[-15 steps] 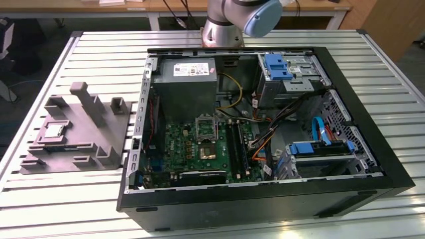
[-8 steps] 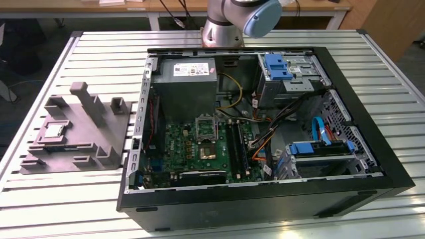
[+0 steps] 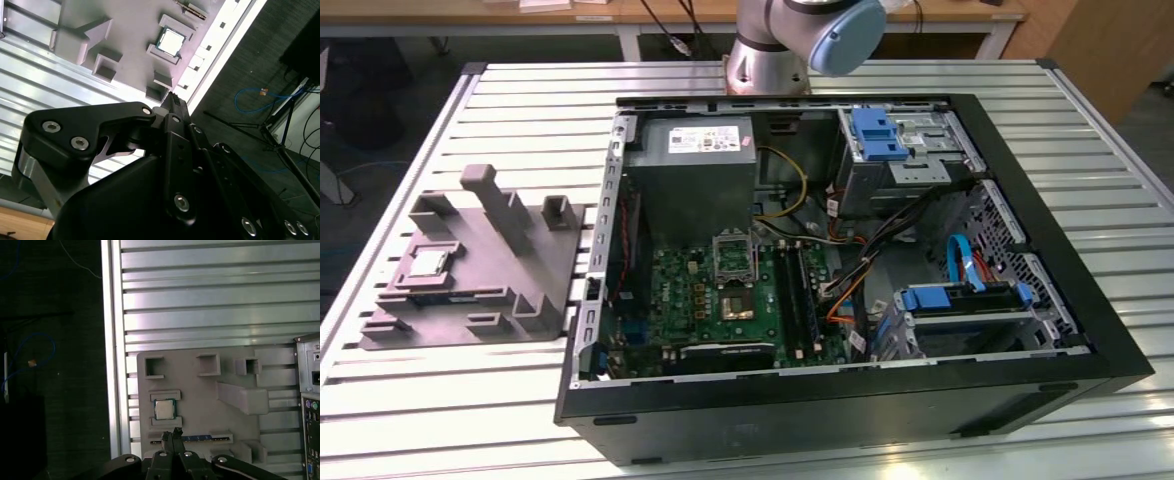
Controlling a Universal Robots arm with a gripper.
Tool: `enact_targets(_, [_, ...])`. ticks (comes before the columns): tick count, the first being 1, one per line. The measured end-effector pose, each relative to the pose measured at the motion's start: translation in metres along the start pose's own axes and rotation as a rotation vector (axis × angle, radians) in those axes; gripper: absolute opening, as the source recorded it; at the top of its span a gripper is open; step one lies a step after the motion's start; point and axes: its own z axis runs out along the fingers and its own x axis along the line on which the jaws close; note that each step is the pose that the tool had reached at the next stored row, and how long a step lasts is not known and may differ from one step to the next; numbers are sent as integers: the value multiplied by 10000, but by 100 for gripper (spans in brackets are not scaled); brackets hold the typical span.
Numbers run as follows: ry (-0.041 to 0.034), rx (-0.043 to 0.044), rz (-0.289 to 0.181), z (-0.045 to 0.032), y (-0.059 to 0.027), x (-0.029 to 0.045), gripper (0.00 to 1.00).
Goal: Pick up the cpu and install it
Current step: 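Pick up the cpu and move it towards the insertion slot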
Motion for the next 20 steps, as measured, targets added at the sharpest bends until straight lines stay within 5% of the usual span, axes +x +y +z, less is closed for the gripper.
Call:
enact_targets(7, [0, 1, 0, 0, 0, 1, 11])
enact_targets(13, [1, 1, -20, 0, 0, 2, 35])
enact_targets(17, [28, 4, -625, 12, 0, 2, 47])
enact_targets(20, [56, 24, -939, 34, -2, 2, 47])
